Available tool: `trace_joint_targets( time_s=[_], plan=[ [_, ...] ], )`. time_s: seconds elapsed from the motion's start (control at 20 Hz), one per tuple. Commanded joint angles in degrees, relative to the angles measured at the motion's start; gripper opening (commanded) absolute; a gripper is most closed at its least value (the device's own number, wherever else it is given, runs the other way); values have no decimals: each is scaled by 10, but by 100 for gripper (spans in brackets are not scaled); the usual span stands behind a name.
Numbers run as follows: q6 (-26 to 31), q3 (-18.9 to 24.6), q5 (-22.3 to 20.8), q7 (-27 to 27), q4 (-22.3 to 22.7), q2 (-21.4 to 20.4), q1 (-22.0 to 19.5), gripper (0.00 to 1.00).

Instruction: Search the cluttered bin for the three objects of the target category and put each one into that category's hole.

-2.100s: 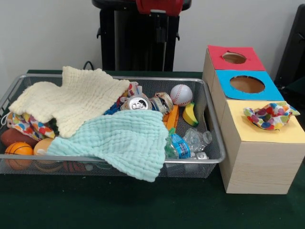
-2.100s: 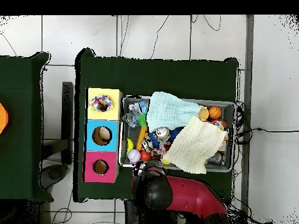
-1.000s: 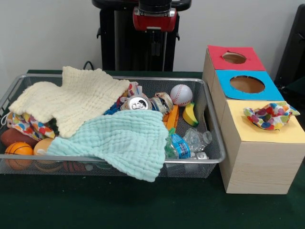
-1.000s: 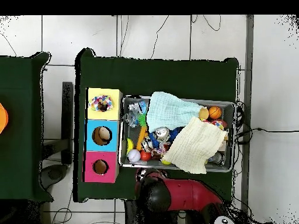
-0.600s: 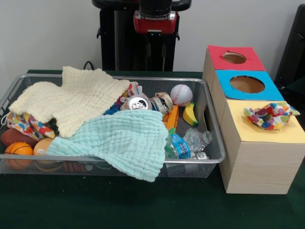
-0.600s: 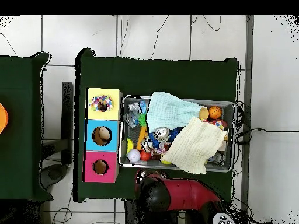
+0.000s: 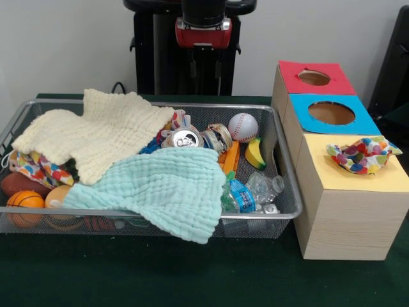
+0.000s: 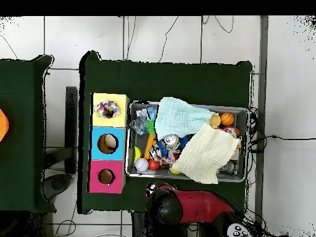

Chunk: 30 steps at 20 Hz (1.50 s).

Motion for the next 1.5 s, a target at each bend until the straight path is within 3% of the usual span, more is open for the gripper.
trace_joint_targets(
  time_s=[0.05, 0.9, 1.05, 1.3, 1.5],
  plan=[
    [-41, 37, -44, 6, -9, 28, -25, 100],
    [-116, 3, -94, 49, -9, 97, -10, 100],
    [-105, 6, -91, 47, 7, 80, -18, 100],
    [-142, -27, -127, 48, 1, 117, -22, 100],
    [-125, -20, -136, 39, 17, 97, -43, 100]
  ],
)
